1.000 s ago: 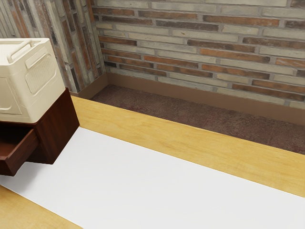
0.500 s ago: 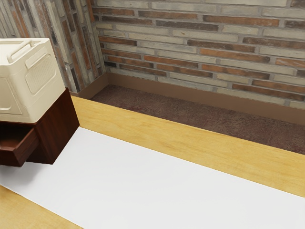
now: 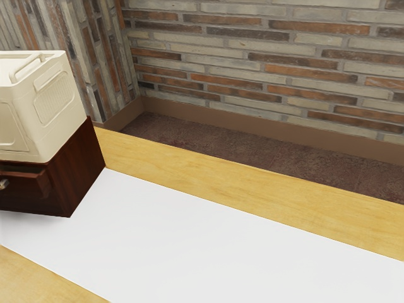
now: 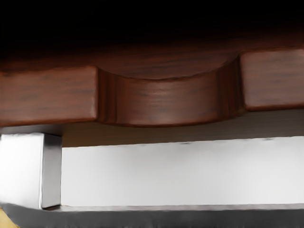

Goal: Push the drawer handle with one arm to close the drawer

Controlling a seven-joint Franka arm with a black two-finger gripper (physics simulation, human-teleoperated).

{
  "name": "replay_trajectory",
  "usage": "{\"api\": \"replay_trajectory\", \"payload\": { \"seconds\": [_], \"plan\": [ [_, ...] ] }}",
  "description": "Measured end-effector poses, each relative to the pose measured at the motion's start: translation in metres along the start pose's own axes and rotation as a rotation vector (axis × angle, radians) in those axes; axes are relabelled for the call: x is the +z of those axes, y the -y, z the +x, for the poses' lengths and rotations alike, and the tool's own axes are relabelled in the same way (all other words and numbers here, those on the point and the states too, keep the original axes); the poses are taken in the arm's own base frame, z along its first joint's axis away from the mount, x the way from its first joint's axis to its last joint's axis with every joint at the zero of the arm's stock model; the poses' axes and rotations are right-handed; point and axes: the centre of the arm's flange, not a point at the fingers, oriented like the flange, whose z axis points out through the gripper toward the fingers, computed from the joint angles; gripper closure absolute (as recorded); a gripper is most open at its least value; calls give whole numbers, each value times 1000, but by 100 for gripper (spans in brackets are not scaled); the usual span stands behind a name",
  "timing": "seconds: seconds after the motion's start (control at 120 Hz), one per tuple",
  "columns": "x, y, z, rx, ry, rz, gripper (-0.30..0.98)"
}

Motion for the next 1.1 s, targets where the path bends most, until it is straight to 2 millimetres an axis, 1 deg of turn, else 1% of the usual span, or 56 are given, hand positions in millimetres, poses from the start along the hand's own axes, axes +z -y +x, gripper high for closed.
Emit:
{"api": "replay_trajectory", "payload": {
  "seconds": [0.175,0.3,0.367,0.433,0.467,0.5,0.525,0.567,0.608,0.633,0.658,0.7,0.725,0.733,0.75,0.775,0.8,0.817,0.833,0.85,0.875,0.908,0.983,1.058,1.1],
  "plan": [
    [10,12,22,4,-3,-6,79],
    [15,9,44,35,-10,-10,78],
    [19,21,44,18,-7,-7,80],
    [24,31,44,52,3,1,83],
    [23,34,44,47,1,-2,80],
    [16,29,33,24,-6,-6,78],
    [12,17,20,9,-5,-16,78],
    [5,-23,-6,10,0,-34,79],
    [-5,-55,-28,10,-8,-31,79],
    [-17,-73,-35,22,-24,-19,79],
    [-31,-96,-33,52,-44,-6,79],
    [-63,-152,-11,150,-100,6,79],
    [-91,-189,9,212,-143,3,79],
    [-103,-203,19,232,-160,2,79],
    [-134,-231,43,273,-197,-3,79],
    [-178,-266,77,306,-238,-27,78],
    [-214,-294,106,321,-258,-72,75],
    [-235,-307,120,325,-268,-119,71],
    [-252,-314,130,321,-268,-164,67],
    [-262,-316,137,307,-258,-198,63],
    [-269,-315,144,281,-228,-232,58],
    [-277,-319,149,256,-189,-249,50],
    [-278,-323,151,180,-91,-245,35],
    [-278,-327,144,93,-4,-230,25],
    [-273,-327,140,43,42,-217,20]
  ]
}}
